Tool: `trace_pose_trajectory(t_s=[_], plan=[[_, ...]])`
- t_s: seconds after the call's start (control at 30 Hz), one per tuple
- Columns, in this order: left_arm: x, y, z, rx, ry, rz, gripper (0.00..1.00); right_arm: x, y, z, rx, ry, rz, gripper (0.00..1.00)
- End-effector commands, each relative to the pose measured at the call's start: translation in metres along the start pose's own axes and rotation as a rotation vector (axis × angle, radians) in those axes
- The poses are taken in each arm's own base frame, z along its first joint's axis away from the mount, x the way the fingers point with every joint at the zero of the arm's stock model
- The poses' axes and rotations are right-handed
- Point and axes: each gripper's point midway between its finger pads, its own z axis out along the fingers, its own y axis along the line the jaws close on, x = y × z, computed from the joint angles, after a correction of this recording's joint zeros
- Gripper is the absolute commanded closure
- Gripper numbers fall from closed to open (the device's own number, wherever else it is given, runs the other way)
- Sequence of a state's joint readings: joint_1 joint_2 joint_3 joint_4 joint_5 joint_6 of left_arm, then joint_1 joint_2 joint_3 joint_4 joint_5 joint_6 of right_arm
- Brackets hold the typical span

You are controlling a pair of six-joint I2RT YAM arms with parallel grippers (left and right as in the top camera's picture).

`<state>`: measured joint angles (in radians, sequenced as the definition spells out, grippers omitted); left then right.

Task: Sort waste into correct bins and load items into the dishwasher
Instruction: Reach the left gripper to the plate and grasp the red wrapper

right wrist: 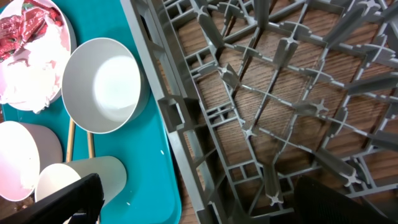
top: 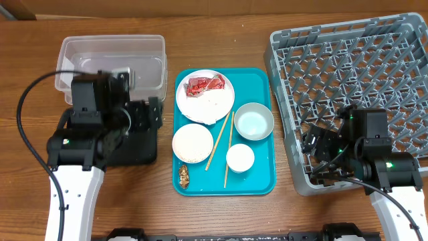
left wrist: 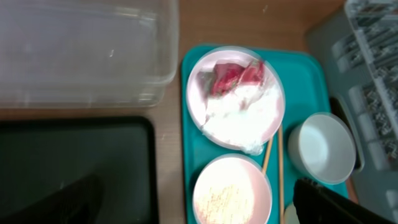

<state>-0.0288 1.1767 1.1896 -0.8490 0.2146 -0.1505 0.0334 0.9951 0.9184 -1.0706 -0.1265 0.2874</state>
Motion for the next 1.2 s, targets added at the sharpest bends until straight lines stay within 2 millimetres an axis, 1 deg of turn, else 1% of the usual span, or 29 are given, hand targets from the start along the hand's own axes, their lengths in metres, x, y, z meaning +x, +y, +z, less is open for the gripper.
trace_pose_trajectory(t_s=[0.0, 0.07, 0.13, 0.17, 0.2, 0.3, 0.37, 0.4, 0.53, 0.6, 0.73, 0.77, 0.8, 0.83, 0.9, 0.97, 1.1, 1.17], plan=[[-0.018, -0.029, 0.014, 0.093, -0.036, 0.083, 0.04, -0.013, 0.005, -0.011, -0.015, -0.048, -0.01, 0.0], [-0.024, -0.044, 0.031, 0.122, -0.047, 0.15, 0.07, -0.013, 0.005, -0.011, -0.015, -0.047, -0.01, 0.0], [-0.027, -0.056, 0.05, 0.123, -0.054, 0.211, 0.08, -0.012, 0.005, -0.011, -0.014, -0.047, -0.01, 0.0], [-0.028, -0.061, 0.062, 0.113, -0.057, 0.24, 0.08, -0.012, 0.005, -0.011, -0.014, -0.046, -0.01, 0.0], [-0.031, -0.066, 0.084, 0.078, -0.064, 0.277, 0.07, -0.012, 0.005, -0.011, -0.014, -0.044, -0.01, 0.0], [-0.027, -0.078, 0.118, 0.073, -0.054, 0.308, 0.05, -0.012, 0.005, -0.011, -0.013, -0.044, -0.01, 0.0], [-0.019, -0.084, 0.142, 0.082, -0.031, 0.32, 0.05, -0.012, 0.005, -0.011, -0.013, -0.043, -0.01, 0.0], [-0.014, -0.083, 0.156, 0.074, -0.014, 0.323, 0.06, -0.012, 0.005, -0.011, -0.013, -0.043, -0.01, 0.0], [0.006, -0.073, 0.194, 0.042, 0.053, 0.322, 0.11, -0.012, 0.005, -0.011, -0.013, -0.043, -0.01, 0.0], [0.02, -0.06, 0.215, -0.002, 0.094, 0.32, 0.13, -0.011, 0.005, -0.011, -0.012, -0.041, -0.009, 0.0], [0.036, -0.051, 0.233, -0.025, 0.144, 0.32, 0.13, -0.011, 0.005, -0.011, -0.012, -0.04, -0.009, 0.0], [0.039, -0.05, 0.236, -0.028, 0.154, 0.32, 0.16, -0.011, 0.005, -0.011, -0.012, -0.04, -0.009, 0.0], [0.043, -0.048, 0.239, -0.031, 0.166, 0.319, 0.19, -0.011, 0.005, -0.011, -0.012, -0.04, -0.009, 0.0], [0.047, -0.047, 0.242, -0.033, 0.177, 0.319, 0.27, -0.011, 0.005, -0.011, -0.012, -0.04, -0.009, 0.0], [0.05, -0.046, 0.244, -0.035, 0.186, 0.319, 0.39, -0.011, 0.005, -0.011, -0.012, -0.04, -0.009, 0.0], [0.049, -0.046, 0.244, -0.035, 0.184, 0.319, 0.48, -0.011, 0.005, -0.011, -0.012, -0.039, -0.009, 0.0], [0.05, -0.045, 0.243, -0.037, 0.189, 0.319, 0.56, -0.009, 0.004, -0.011, -0.009, -0.033, -0.008, 0.0], [0.051, -0.045, 0.243, -0.037, 0.193, 0.319, 0.58, -0.009, 0.004, -0.011, -0.009, -0.031, -0.007, 0.0]])
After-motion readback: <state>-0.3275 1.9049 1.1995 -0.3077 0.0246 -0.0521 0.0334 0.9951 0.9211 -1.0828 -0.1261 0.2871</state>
